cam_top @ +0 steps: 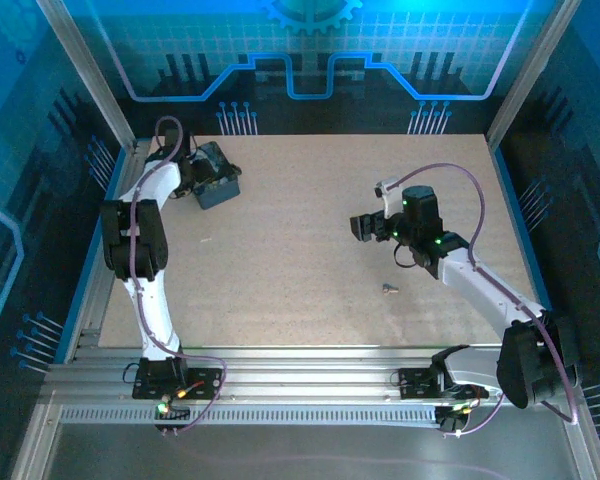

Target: Unlock a padlock with a key

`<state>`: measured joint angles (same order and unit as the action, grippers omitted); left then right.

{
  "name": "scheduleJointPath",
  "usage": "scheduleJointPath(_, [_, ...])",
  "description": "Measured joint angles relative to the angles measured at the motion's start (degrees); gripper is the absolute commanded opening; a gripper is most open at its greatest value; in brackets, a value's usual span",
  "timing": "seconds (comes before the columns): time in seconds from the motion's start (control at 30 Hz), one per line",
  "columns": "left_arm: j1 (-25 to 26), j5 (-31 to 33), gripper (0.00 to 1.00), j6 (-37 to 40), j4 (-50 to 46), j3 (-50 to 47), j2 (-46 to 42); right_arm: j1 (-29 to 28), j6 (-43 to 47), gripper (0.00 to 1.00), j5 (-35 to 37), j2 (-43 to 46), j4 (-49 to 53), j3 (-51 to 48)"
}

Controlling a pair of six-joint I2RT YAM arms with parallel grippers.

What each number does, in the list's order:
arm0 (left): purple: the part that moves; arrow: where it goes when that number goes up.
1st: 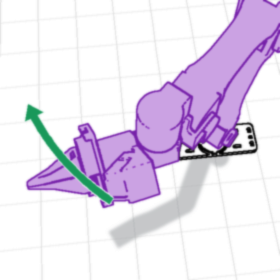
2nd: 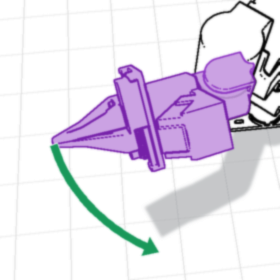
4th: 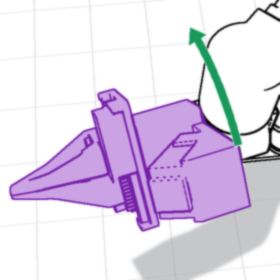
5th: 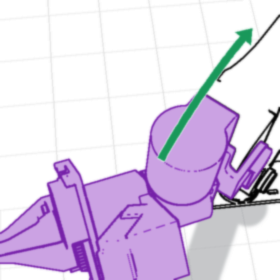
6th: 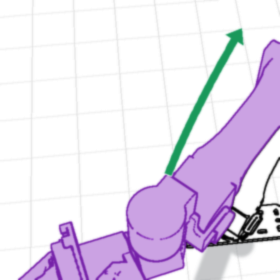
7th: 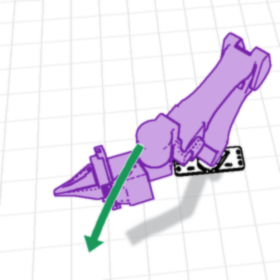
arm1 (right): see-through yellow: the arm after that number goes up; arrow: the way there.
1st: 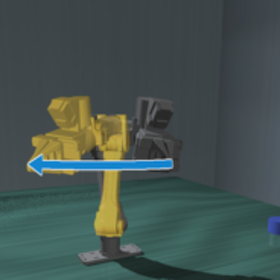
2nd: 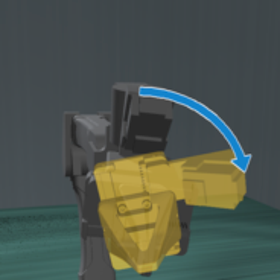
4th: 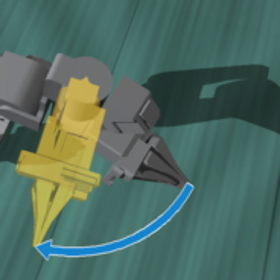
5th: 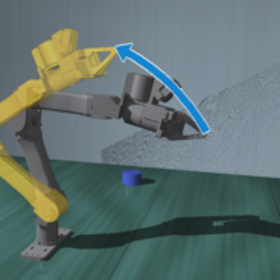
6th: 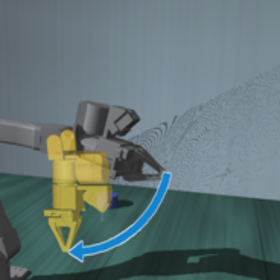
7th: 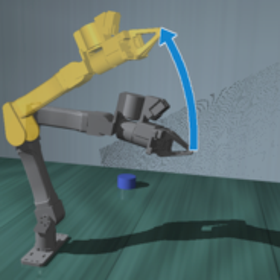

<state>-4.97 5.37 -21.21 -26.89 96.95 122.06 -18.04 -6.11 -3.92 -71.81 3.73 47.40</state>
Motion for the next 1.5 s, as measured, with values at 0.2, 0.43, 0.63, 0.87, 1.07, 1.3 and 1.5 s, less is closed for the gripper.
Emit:
scheduleJointPath(0.2, [4.02, -1.75, 0.63, 9.09, 3.67, -4.52, -2.56, 0.0, -0.59, 0.92, -0.22, -0.09, 1.16, 0.9])
scheduleJointPath(0.43, [13.6, -6.32, 0.61, 18.75, 4.83, -8.92, -5.73, -0.02, -2.97, 0.89, -1.9, -1.46, 1.75, 1.09])
scheduleJointPath(0.63, [20.33, -12.57, 0.62, 25.05, 2.29, -15.23, -11.13, -1.77, -6.45, 0.89, -4.5, -7.21, 1.99, 3.45])
scheduleJointPath(0.87, [21.68, -14.05, 0.73, 24.63, -0.48, -17.99, -15.74, -8.48, -11.39, 0.84, -7.72, -16.94, -0.26, 7.34])
scheduleJointPath(1.07, [18.88, -13.86, 0.76, 18.03, -1.53, -17.92, -21.16, -13.68, -16.52, 0.8, -9.62, -25.73, -3.17, 11.54])
scheduleJointPath(1.3, [15.21, -12.24, 0.77, 6.93, -5.16, -19.58, -24.5, -17.2, -21.57, 0.79, -11.39, -33.29, -6.4, 15.61])
scheduleJointPath(1.5, [13.81, -9.77, 0.79, 0.9, -8.46, -23.32, -27.76, -19.58, -23.3, 0.8, -13.31, -39.8, -8.0, 22.38])
